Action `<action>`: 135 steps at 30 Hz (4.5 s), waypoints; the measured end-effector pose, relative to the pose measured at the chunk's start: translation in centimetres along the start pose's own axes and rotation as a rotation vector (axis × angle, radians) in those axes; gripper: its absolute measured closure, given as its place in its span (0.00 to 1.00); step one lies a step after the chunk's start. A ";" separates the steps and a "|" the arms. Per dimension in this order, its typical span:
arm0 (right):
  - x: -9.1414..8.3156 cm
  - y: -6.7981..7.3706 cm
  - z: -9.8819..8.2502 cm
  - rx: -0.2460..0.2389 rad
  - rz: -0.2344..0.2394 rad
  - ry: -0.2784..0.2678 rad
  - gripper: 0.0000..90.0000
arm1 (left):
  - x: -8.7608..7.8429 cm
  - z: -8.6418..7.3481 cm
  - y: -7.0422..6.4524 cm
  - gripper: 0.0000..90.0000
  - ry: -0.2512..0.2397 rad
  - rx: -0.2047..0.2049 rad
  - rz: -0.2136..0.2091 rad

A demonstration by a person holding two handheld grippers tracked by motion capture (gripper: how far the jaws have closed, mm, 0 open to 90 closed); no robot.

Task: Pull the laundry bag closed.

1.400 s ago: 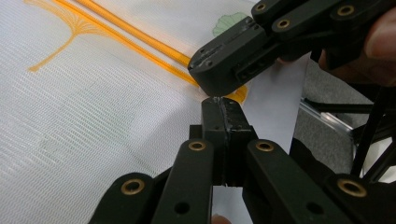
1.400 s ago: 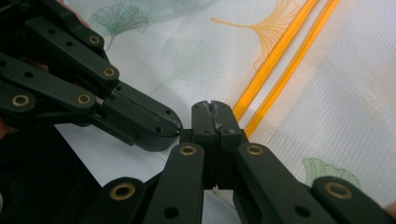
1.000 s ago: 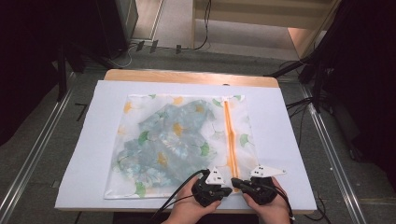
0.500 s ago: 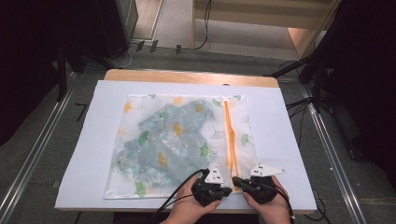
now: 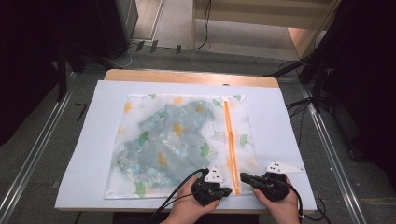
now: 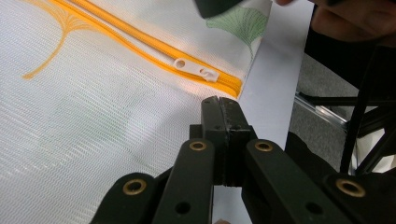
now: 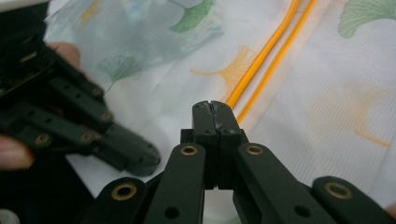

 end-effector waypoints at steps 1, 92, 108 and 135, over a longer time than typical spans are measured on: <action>-0.1 0.4 -0.2 -0.017 -0.006 0.016 1.00 | 0.0 0.0 0.0 1.00 -0.001 0.001 0.001; 0.4 2.3 -1.6 -0.012 -0.043 0.117 0.97 | -0.4 -0.1 0.5 1.00 -0.009 -0.055 -0.016; 0.8 2.3 -2.2 -0.036 -0.072 0.157 0.86 | -0.4 -0.1 0.5 1.00 -0.011 -0.058 -0.015; 1.1 2.7 -1.5 -0.098 -0.057 0.152 1.00 | -0.3 -0.1 0.4 1.00 -0.012 -0.049 -0.015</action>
Point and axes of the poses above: each handheld gripper's, and its own axes: x roughly forward along the jaws, z roughly out of its top, y roughly to its left, the point moved 6 cm from there along x, roughly forward along the jaws, and after that the axes turned 15 degrees about -x, right-handed, at the moved point
